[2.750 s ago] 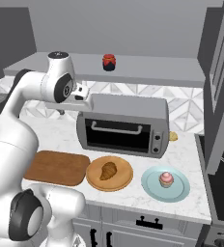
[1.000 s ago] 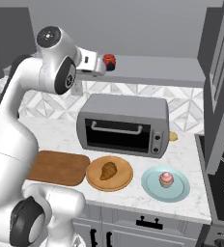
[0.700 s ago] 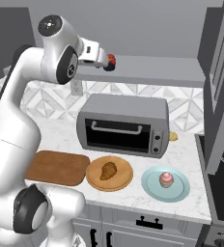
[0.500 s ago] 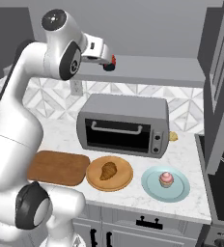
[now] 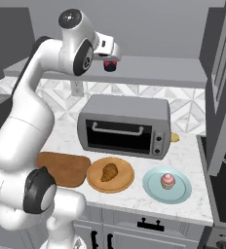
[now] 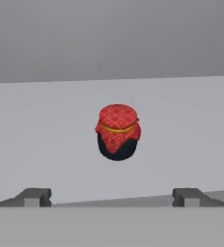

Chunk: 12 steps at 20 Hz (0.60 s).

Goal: From the different types of pastries on the counter, select a croissant and place it on the cutting board. Then retrieve a jar of jam from the cabinet and place it alongside the croissant on the cutting board.

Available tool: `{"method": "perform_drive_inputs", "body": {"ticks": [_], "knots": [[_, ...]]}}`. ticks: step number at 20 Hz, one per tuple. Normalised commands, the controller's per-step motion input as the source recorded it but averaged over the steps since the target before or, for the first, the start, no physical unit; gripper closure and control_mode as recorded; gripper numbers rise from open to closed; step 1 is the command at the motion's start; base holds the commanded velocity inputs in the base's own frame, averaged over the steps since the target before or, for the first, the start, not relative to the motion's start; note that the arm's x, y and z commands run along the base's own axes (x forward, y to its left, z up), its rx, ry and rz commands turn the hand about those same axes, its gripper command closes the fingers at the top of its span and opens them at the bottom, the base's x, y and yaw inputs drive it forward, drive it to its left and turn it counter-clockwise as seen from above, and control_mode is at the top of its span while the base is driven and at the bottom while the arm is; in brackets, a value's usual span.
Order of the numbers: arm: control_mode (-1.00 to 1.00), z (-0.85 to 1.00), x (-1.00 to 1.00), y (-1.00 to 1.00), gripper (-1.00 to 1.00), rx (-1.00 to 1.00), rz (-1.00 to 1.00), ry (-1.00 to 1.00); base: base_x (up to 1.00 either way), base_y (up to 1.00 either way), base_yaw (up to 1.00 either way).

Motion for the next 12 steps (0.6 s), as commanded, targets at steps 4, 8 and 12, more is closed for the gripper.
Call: {"method": "perform_drive_inputs", "body": {"ticks": [4, 8, 12], "knots": [[-1.00, -0.18, 0.41, 0.00, -1.00, 0.00, 0.00, 0.00, 0.00, 0.00, 0.00], [-1.00, -0.40, 0.21, 0.00, -1.00, 0.00, 0.00, -0.04, 0.00, 0.00, 0.00], [-1.00, -0.08, 0.28, -0.07, -1.00, 0.01, 0.00, -0.07, 0.00, 0.00, 0.00]]}}
